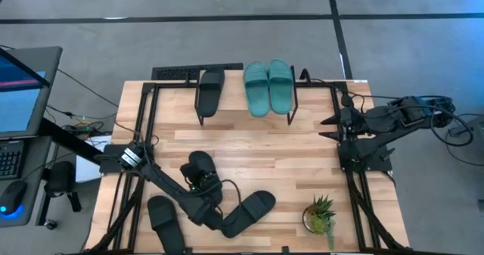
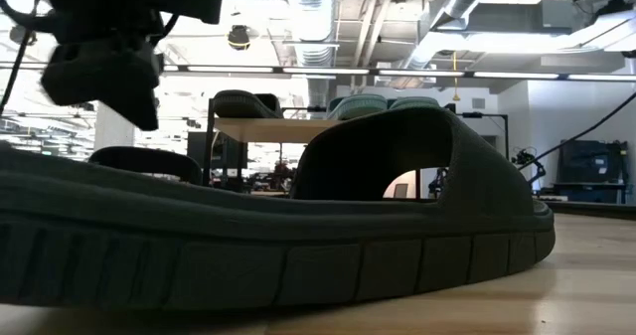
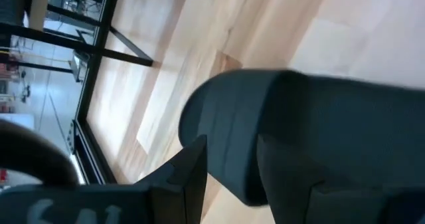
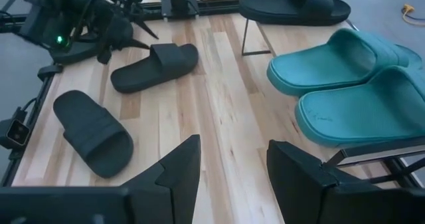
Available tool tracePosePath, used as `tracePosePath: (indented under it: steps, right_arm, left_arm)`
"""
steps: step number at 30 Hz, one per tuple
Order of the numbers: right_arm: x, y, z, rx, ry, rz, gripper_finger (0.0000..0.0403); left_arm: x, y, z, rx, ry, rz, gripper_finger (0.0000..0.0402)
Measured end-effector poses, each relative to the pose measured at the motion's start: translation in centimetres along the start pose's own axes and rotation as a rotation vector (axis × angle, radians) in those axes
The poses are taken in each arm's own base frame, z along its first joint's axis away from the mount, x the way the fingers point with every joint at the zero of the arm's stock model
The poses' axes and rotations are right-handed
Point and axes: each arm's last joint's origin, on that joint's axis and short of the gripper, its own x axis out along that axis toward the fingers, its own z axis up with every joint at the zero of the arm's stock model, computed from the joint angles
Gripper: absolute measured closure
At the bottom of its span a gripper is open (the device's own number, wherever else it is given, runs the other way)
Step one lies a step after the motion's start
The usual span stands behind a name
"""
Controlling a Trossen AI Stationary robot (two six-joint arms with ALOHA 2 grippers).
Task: Pick and place slides into the shelf
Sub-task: Put the black slipper on the shelf
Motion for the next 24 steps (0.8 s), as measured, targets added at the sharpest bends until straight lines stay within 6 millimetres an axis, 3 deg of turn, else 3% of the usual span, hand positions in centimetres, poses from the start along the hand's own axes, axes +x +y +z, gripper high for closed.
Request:
tracePosePath:
  steps: [13, 19, 24]
  right_arm:
    - [0.0, 0.0, -0.1, -0.049, 0.009, -0.002, 0.0242]
    - [0.0, -0.1, -0.3, -0.057, 0.029, -0.006, 0.0242]
    - [0.0, -0.1, -0.3, -0.057, 0.027, -0.006, 0.0242]
  left_arm:
    - [-2.0, 3.9, 1.5, -0.070, -0.039, -0.114, 0.0281]
    - [-3.7, 4.6, 1.0, -0.090, -0.078, -0.226, 0.0281]
    - [-4.3, 5.3, 0.4, -0.056, -0.081, -0.210, 0.0281]
